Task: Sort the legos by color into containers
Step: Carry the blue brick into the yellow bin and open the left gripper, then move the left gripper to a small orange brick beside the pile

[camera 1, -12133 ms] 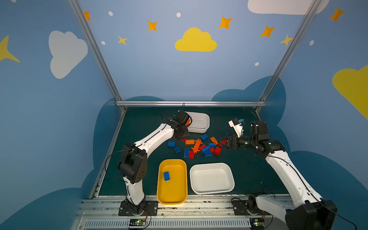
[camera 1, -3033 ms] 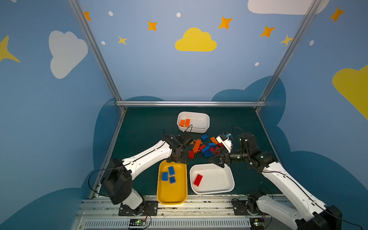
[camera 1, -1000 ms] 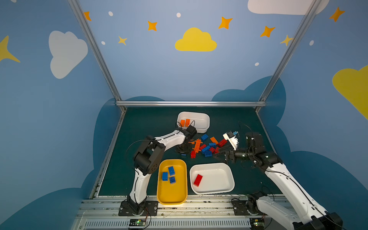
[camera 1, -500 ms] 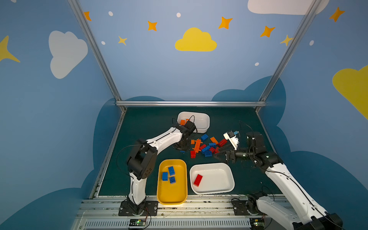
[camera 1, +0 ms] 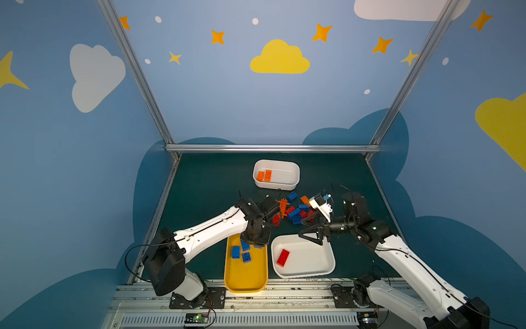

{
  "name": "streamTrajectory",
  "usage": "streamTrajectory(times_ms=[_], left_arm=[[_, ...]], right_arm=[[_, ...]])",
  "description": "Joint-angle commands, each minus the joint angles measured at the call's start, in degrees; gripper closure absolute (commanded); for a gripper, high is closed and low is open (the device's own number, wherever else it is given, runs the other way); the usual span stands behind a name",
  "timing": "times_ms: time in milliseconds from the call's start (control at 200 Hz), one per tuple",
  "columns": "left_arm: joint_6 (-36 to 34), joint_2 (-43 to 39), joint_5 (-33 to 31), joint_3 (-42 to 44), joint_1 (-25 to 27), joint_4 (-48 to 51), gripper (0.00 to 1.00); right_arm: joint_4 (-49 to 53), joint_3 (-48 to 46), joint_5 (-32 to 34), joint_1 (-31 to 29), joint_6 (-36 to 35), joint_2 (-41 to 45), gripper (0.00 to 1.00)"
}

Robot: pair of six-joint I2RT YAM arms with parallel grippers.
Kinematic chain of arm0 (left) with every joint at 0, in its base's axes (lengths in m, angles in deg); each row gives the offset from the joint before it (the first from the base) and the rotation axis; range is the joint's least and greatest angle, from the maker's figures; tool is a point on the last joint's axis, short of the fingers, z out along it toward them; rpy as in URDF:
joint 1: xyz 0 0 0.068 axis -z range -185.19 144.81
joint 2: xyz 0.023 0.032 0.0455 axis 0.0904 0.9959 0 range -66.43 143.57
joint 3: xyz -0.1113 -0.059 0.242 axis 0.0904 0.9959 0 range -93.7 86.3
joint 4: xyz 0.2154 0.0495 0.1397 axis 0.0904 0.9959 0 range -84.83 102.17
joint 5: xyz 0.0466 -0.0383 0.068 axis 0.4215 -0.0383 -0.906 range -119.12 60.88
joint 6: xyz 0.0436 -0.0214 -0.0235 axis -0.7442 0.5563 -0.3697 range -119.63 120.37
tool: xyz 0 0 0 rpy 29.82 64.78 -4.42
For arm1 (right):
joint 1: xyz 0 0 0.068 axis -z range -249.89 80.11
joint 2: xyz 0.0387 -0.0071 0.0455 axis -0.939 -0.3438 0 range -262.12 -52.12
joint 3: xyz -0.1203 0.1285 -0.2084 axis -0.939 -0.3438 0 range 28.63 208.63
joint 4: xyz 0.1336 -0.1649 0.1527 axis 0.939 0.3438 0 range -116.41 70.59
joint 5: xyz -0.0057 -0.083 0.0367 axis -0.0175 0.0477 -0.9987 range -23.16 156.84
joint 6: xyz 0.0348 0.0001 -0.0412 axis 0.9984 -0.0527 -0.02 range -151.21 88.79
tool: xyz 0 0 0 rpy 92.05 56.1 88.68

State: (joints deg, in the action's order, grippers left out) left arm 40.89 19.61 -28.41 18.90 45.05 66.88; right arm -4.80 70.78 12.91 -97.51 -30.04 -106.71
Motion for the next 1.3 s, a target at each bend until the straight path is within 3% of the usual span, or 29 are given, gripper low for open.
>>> streamTrajectory(times_ms=[0, 185, 466, 596, 701, 861, 956, 1091, 1296], left_arm=[[5.3, -2.6, 1.9, 3.5, 0.1, -0.6, 0.71], [7.4, -0.2, 1.5, 7.8, -0.1, -6.5, 0.69], [10.9, 5.6, -4.9, 9.5, -1.4, -11.2, 0.66], [12.0, 6.6, -5.9, 8.5, -1.8, -10.9, 0.57], [11.9, 6.2, -6.5, 7.0, -2.1, -8.4, 0.43], [9.6, 4.3, -5.7, 2.3, -2.7, -4.2, 0.33], [5.2, 4.3, -5.7, -2.2, -3.6, -2.7, 0.27], [-6.4, 6.4, -7.6, -8.0, -6.5, -2.8, 0.2], [-26.5, 11.1, -4.5, -12.6, -13.1, -11.2, 0.08]], right_arm=[[-1.7, -1.6, 1.1, -1.8, -2.3, 1.1, 0.1], [-1.9, -2.2, 3.4, -3.5, -3.1, 0.2, 0.1], [-0.8, -2.2, 5.8, -3.6, -3.8, 0.1, 0.1], [0.0, -1.9, 6.8, -3.6, -4.1, 0.2, 0.1], [0.6, -1.9, 7.4, -3.6, -4.2, 0.5, 0.1], [3.2, -0.7, 9.2, -3.2, -5.1, 0.8, 0.1], [2.3, -0.6, 11.7, -2.9, -3.8, 2.0, 0.1], [0.9, -0.3, 12.3, -1.6, -2.8, 2.9, 0.1], [0.9, 0.6, 11.8, 1.4, -2.3, 2.6, 0.1]])
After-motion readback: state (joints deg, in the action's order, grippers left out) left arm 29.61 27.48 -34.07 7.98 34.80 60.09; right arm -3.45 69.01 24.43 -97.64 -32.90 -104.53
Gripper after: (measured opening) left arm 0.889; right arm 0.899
